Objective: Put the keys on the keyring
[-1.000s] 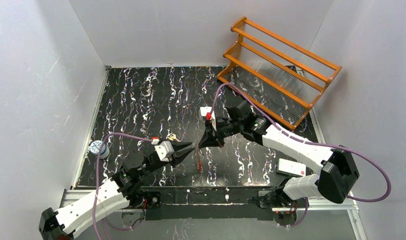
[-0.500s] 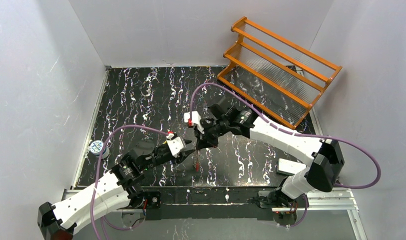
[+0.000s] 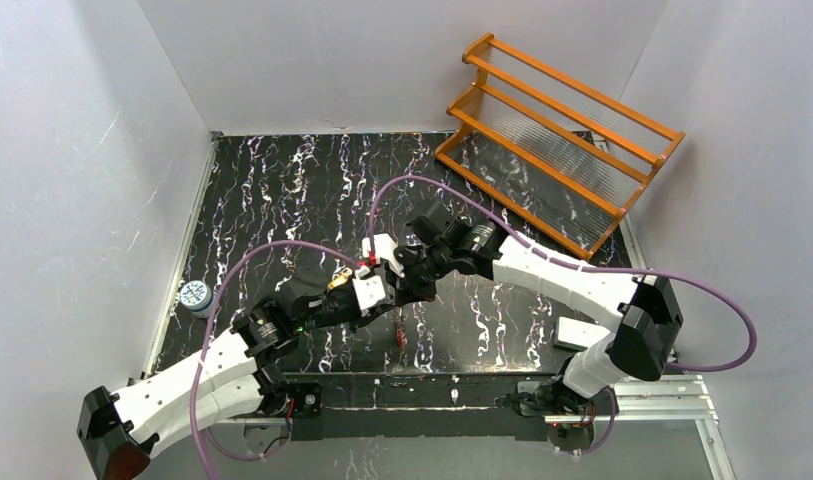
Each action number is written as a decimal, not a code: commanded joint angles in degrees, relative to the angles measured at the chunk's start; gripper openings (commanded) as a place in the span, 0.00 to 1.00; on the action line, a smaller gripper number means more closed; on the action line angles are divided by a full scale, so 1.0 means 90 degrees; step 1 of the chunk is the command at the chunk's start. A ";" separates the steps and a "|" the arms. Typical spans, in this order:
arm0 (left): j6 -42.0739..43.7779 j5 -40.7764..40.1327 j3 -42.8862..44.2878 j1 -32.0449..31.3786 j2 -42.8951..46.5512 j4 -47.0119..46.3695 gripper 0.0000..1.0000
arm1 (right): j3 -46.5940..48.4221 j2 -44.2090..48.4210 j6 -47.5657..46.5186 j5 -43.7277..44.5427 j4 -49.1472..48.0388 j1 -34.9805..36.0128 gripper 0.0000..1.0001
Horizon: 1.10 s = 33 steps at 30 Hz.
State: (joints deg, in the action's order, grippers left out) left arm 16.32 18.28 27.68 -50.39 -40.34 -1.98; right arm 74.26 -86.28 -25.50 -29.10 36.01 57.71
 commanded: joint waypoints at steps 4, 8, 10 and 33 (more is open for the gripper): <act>0.0243 0.0207 0.0338 0.0003 -0.0327 0.0464 0.10 | 0.0291 0.0018 -0.0047 -0.0081 -0.0075 0.0090 0.01; 0.0246 0.0215 0.0342 0.0003 -0.0429 0.0473 0.14 | 0.0280 0.0017 -0.0048 -0.0068 -0.0075 0.0095 0.01; 0.0228 0.0177 0.0335 0.0003 -0.0423 0.0471 0.14 | 0.0285 0.0026 -0.0048 -0.0062 -0.0083 0.0095 0.01; -0.0460 0.0072 -0.0233 0.0003 -0.0057 -0.0613 0.03 | 0.0094 0.0085 0.0020 -0.0203 -0.0305 0.0101 0.01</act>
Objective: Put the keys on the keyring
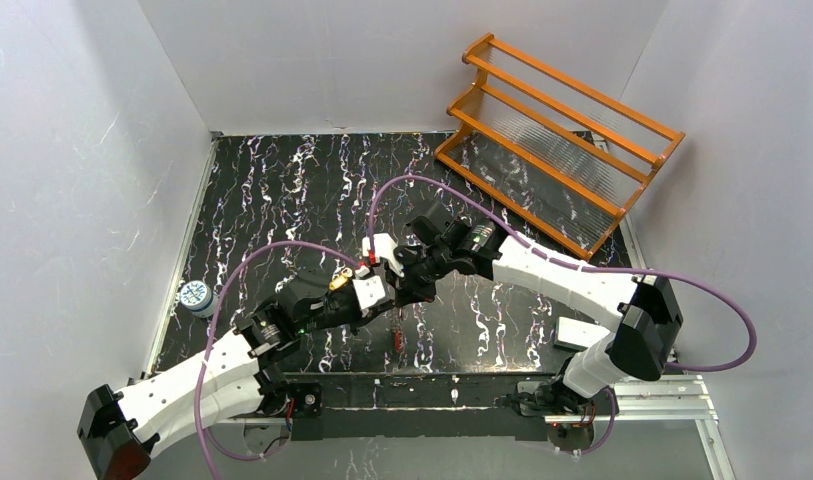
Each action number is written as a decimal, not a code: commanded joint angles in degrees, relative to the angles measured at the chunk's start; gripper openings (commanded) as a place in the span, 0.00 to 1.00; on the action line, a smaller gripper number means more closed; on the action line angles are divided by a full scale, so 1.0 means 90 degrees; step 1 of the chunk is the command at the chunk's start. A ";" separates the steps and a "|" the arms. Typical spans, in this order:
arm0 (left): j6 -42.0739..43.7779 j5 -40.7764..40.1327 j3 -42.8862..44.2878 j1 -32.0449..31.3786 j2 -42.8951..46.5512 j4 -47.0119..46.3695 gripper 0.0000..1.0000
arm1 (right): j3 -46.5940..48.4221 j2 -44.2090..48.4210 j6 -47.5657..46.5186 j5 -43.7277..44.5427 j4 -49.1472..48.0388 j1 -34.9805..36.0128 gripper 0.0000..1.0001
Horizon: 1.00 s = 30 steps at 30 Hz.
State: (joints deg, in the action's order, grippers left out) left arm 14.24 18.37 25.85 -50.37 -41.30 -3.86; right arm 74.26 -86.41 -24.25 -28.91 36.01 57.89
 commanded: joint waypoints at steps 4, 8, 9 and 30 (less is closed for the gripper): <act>-0.0240 0.0095 -0.0040 0.0001 0.0007 -0.0450 0.00 | 0.0046 0.0094 -0.0109 -0.0250 -0.0371 0.0082 0.01; -0.0309 0.0044 -0.0071 0.0001 0.0034 -0.0501 0.00 | -0.0047 0.0139 -0.0016 -0.0214 -0.0531 0.0064 0.13; -0.0335 0.0029 -0.0090 0.0001 0.0070 -0.0536 0.00 | -0.0090 0.0182 0.0039 -0.0212 -0.0613 0.0047 0.23; -0.1863 -0.0706 -0.1982 0.0001 0.2118 -0.4012 0.00 | -0.2386 0.1842 0.2083 -0.2752 -0.4414 -0.1305 0.38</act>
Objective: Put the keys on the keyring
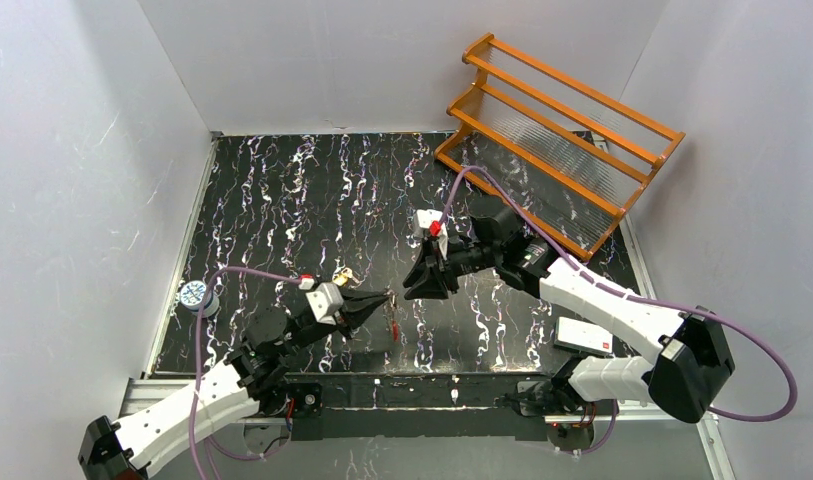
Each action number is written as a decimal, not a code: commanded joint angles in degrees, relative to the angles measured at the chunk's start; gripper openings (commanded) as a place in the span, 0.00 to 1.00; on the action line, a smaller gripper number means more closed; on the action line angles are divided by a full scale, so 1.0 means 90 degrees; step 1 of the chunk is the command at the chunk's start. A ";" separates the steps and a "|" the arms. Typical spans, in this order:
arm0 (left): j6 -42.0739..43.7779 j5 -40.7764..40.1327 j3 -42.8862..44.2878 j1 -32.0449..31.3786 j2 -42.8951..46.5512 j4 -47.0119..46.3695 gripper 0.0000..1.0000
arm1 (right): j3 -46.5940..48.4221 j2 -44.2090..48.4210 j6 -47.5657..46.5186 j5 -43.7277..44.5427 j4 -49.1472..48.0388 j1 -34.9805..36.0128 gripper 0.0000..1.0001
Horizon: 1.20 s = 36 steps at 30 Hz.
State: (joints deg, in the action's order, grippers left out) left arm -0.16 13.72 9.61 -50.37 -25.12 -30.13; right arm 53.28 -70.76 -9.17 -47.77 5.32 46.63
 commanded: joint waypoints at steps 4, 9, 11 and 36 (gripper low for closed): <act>-0.0337 -0.0253 -0.0338 0.0001 0.0558 -0.1310 0.00 | 0.0080 -0.0058 0.0472 -0.0795 -0.1016 -0.0054 0.37; -0.0410 -0.0180 -0.0347 0.0001 0.0554 -0.1330 0.00 | 0.0166 -0.0165 0.0718 -0.0975 -0.1326 -0.0057 0.39; -0.0414 -0.0147 -0.0330 0.0001 0.0480 -0.1353 0.00 | 0.0200 -0.0222 0.0841 -0.1027 -0.1430 -0.0055 0.39; -0.0387 -0.0039 -0.0228 0.0001 0.0165 -0.1484 0.00 | 0.0234 -0.0599 0.0435 -0.0672 -0.0925 -0.0047 0.01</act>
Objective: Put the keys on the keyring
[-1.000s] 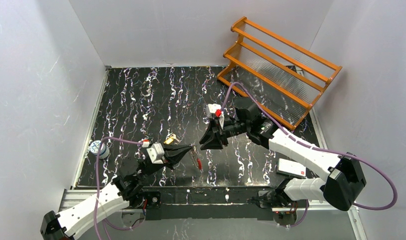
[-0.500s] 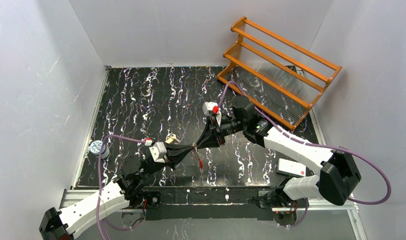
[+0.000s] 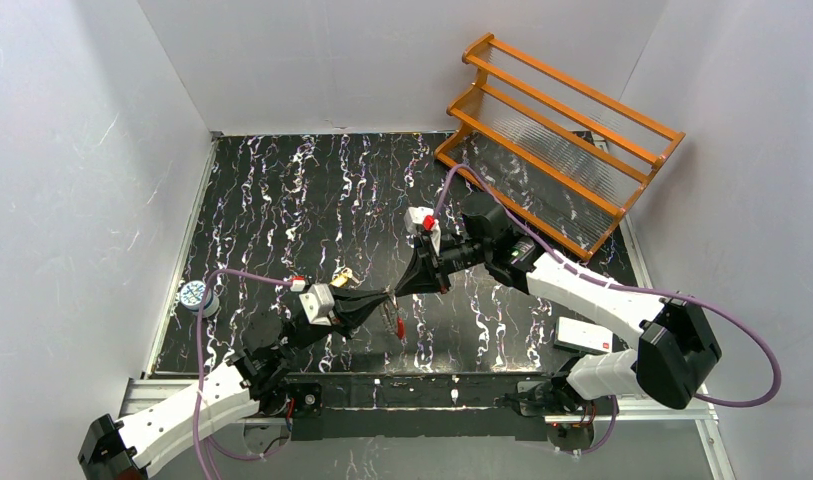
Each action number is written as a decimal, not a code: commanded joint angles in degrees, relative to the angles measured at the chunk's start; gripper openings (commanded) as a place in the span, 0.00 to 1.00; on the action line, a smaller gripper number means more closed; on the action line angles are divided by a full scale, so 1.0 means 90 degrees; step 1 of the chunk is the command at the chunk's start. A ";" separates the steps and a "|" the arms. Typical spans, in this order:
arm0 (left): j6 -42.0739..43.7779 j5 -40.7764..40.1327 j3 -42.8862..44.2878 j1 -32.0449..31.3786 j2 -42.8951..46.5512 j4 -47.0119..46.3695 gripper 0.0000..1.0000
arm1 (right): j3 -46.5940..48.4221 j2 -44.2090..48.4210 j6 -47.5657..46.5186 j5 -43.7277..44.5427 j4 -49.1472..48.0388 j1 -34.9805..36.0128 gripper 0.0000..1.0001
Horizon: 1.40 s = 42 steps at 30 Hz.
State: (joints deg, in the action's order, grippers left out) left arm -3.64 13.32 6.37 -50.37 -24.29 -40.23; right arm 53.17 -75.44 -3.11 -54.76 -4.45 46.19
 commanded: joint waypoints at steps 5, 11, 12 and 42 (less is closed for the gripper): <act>0.0014 -0.0003 0.0151 0.0001 0.0053 -0.0364 0.00 | 0.0322 -0.0304 -0.0143 -0.0179 0.0065 0.0004 0.01; 0.0011 0.0019 0.0142 0.0001 0.0005 -0.0364 0.00 | 0.0170 0.0010 -0.0168 -0.0017 -0.0123 0.0004 0.38; 0.0013 0.0018 0.0142 0.0001 -0.0003 -0.0364 0.00 | 0.0118 0.0129 -0.0176 0.0061 -0.0185 0.0004 0.42; -0.0006 0.0052 0.0145 -0.0001 -0.0054 -0.0384 0.00 | 0.0126 -0.0086 0.0163 -0.0047 -0.0787 0.0229 0.10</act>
State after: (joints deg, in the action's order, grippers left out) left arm -3.68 13.54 6.37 -50.37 -24.80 -40.69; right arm 53.41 -75.94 -1.72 -54.46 -9.30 47.99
